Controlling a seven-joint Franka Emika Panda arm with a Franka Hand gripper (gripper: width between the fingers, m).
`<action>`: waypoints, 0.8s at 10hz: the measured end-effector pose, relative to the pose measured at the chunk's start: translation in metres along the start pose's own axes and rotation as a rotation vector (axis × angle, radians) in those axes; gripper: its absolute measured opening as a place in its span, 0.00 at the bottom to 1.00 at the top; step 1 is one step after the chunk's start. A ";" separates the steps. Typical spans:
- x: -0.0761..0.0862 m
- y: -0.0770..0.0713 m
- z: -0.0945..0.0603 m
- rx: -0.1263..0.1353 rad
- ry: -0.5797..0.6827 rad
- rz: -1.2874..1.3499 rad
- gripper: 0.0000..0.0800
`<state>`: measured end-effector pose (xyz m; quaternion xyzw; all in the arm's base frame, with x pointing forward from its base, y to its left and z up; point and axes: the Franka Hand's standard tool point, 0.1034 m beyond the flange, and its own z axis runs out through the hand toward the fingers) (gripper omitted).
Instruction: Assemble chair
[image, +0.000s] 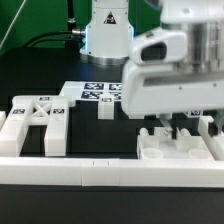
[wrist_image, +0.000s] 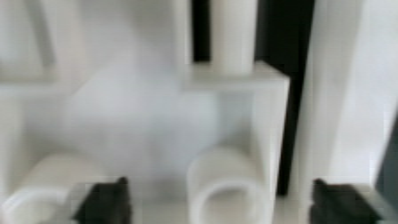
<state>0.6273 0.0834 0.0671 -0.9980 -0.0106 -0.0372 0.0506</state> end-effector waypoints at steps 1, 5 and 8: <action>-0.004 0.011 -0.015 -0.003 0.008 -0.033 0.75; -0.062 0.044 -0.037 -0.027 -0.006 -0.057 0.81; -0.057 0.043 -0.036 -0.025 -0.003 -0.059 0.81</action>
Offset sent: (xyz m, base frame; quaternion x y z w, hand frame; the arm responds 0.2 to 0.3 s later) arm -0.0628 -0.0347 0.0107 -0.0133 -0.0207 -0.0150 0.9996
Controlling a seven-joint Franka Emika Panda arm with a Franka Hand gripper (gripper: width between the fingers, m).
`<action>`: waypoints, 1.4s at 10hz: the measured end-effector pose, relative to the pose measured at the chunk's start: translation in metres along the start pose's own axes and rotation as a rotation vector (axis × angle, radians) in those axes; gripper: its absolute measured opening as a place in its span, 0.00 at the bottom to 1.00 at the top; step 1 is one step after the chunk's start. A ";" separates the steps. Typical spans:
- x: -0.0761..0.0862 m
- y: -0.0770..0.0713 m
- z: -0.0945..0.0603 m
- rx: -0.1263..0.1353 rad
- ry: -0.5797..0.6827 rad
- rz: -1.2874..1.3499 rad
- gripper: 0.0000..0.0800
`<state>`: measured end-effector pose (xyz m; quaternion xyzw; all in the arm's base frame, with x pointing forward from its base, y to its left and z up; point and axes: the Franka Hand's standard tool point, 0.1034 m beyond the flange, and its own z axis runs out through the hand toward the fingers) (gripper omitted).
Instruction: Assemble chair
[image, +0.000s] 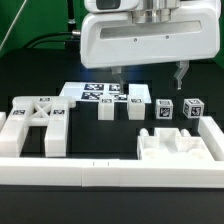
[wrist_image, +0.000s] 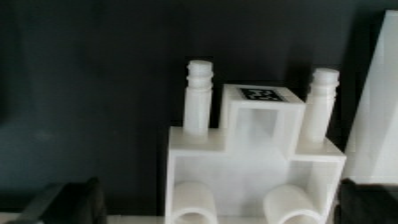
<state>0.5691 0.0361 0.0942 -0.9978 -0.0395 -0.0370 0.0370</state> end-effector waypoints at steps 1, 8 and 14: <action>0.000 0.000 0.000 0.000 0.000 0.000 0.81; -0.054 0.008 0.037 -0.015 -0.007 0.004 0.81; -0.085 0.001 0.050 0.021 -0.332 0.121 0.81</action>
Offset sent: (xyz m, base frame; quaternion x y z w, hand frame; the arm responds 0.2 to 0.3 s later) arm -0.0607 -0.0088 -0.0328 0.0021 0.0090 0.0486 0.9988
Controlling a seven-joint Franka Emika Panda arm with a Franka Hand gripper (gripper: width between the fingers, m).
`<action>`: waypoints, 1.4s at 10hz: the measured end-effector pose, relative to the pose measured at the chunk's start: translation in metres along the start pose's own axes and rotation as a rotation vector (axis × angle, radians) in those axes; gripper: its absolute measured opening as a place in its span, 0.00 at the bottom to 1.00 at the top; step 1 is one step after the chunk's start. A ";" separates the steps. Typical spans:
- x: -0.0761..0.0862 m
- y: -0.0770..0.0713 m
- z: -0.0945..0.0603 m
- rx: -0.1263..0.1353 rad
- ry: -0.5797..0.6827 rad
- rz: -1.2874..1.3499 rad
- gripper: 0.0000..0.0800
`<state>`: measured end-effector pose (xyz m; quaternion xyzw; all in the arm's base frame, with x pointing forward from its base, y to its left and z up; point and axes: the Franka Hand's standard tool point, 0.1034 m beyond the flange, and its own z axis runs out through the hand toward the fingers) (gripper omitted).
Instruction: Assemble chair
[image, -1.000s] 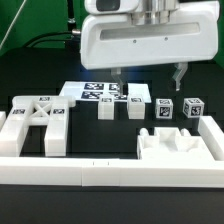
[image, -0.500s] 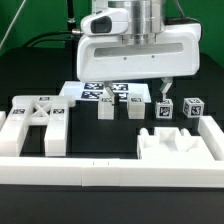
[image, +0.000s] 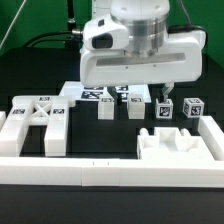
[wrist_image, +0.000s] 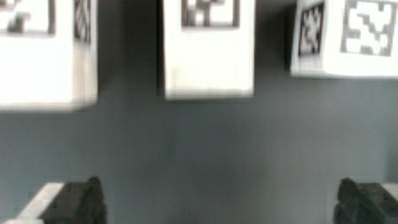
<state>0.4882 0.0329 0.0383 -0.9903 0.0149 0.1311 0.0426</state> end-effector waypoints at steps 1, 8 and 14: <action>-0.005 0.003 0.005 0.005 -0.101 0.031 0.81; -0.014 0.001 0.010 0.016 -0.580 0.078 0.81; -0.016 0.001 0.015 0.028 -0.707 0.043 0.81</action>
Offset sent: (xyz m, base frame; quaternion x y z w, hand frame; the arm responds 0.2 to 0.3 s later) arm 0.0000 0.0000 0.0000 0.0000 -0.1938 0.0000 0.9810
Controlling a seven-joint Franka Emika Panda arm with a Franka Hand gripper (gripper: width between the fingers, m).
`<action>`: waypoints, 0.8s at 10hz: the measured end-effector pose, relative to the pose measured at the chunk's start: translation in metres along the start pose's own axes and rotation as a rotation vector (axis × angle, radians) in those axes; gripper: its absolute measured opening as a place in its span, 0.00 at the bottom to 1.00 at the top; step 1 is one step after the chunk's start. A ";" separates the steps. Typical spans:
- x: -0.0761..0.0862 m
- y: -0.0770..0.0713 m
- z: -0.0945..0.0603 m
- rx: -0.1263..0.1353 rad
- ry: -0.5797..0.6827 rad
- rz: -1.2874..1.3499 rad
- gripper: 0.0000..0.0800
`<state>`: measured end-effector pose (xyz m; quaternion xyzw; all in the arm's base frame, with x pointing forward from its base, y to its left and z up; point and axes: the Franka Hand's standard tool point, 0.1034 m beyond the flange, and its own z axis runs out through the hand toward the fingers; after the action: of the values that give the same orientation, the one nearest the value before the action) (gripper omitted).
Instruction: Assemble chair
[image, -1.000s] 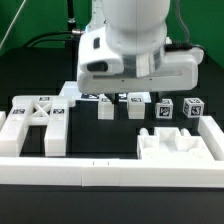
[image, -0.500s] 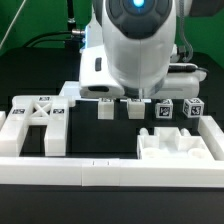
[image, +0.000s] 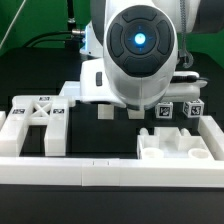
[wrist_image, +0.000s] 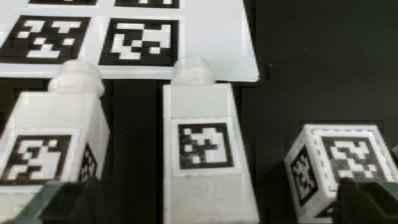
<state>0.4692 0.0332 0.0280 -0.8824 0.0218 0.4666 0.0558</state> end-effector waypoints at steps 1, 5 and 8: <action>0.000 0.000 0.002 0.000 -0.002 0.003 0.81; -0.002 0.000 0.004 -0.001 -0.009 0.005 0.81; -0.003 -0.002 0.007 -0.005 -0.018 0.001 0.81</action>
Offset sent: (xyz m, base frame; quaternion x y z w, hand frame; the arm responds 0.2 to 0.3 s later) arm -0.0108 -0.0026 -0.0101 -0.0089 0.0026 0.0117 0.9999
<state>0.4617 0.0364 0.0269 -0.8782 0.0203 0.4748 0.0535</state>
